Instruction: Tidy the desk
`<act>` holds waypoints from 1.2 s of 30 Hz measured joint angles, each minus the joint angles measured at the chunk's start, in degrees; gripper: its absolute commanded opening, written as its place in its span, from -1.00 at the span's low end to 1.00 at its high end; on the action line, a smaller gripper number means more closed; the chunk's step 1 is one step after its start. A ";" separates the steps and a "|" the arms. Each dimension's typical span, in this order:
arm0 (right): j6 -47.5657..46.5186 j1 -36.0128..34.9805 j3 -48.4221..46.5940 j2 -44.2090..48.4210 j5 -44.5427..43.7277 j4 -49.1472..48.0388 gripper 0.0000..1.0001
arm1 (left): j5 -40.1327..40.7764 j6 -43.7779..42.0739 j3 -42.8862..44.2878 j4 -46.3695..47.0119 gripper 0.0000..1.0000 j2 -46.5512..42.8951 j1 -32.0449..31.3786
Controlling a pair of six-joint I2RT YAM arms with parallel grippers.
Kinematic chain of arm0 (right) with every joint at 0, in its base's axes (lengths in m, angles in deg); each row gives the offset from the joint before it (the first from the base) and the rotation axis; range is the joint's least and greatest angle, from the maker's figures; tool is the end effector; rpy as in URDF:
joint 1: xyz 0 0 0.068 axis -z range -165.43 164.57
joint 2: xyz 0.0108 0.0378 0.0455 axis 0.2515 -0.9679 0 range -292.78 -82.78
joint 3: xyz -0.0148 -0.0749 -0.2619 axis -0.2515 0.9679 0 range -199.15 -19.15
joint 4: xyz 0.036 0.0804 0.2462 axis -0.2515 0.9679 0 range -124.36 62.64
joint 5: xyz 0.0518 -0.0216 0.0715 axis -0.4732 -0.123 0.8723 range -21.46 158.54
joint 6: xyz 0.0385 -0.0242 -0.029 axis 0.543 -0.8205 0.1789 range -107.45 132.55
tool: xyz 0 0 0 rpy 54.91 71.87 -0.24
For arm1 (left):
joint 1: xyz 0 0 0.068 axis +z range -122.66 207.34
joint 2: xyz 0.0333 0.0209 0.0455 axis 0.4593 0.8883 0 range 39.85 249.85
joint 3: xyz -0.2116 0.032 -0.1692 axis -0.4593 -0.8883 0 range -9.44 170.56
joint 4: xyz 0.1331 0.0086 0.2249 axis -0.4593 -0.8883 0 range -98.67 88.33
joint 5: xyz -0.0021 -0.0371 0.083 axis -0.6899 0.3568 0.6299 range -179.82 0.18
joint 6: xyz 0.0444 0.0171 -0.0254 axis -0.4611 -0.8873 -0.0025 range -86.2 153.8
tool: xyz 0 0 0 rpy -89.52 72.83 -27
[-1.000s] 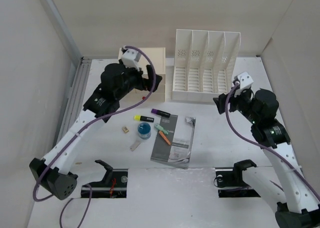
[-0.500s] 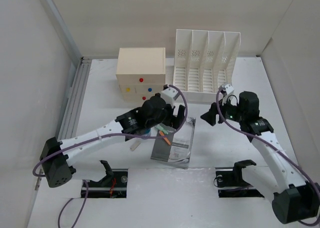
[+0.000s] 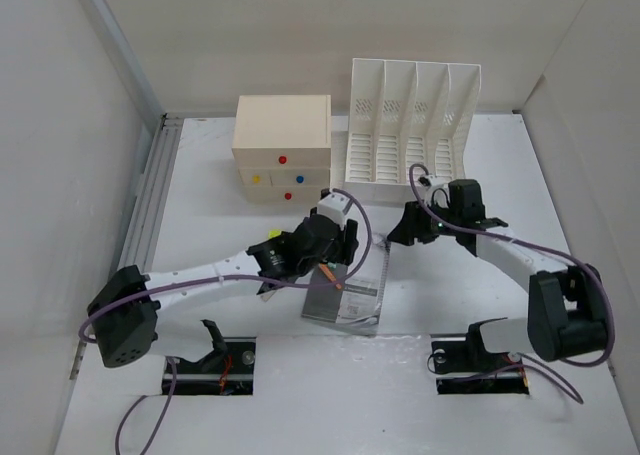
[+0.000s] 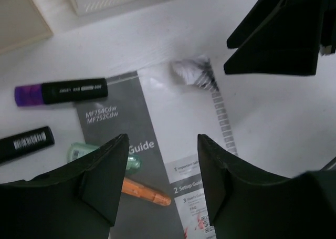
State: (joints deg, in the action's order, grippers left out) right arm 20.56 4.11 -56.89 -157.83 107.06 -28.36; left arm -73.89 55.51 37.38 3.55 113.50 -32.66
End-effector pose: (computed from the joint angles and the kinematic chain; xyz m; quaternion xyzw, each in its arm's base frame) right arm 0.2489 0.0684 0.1979 -0.1492 0.8638 0.3589 0.3207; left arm 0.1544 -0.2481 0.2699 0.1950 0.7994 -0.2775 0.4959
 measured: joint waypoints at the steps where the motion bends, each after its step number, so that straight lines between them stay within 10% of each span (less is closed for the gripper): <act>1: 0.46 0.00 0.09 -1.64 0.22 -0.96 0.42 | 0.26 0.55 -1.44 0.57 0.03 -0.11 0.00; 11: 3.39 -2.16 0.11 -10.19 1.11 -5.81 0.61 | -2.82 7.76 -19.82 6.67 0.06 -9.49 -0.02; 28: 3.61 -4.92 -0.04 -15.04 1.62 -10.49 0.64 | -7.91 12.20 -24.46 16.24 -0.22 -0.02 -1.68; 36: 1.81 -8.81 -1.68 -18.10 1.75 -12.96 0.16 | -7.63 13.18 -21.11 23.54 -0.33 8.52 -3.45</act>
State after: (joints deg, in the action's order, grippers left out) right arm 22.37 -4.70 -58.57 -175.93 108.81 -41.32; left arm -81.52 68.69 16.27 27.09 122.02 -36.12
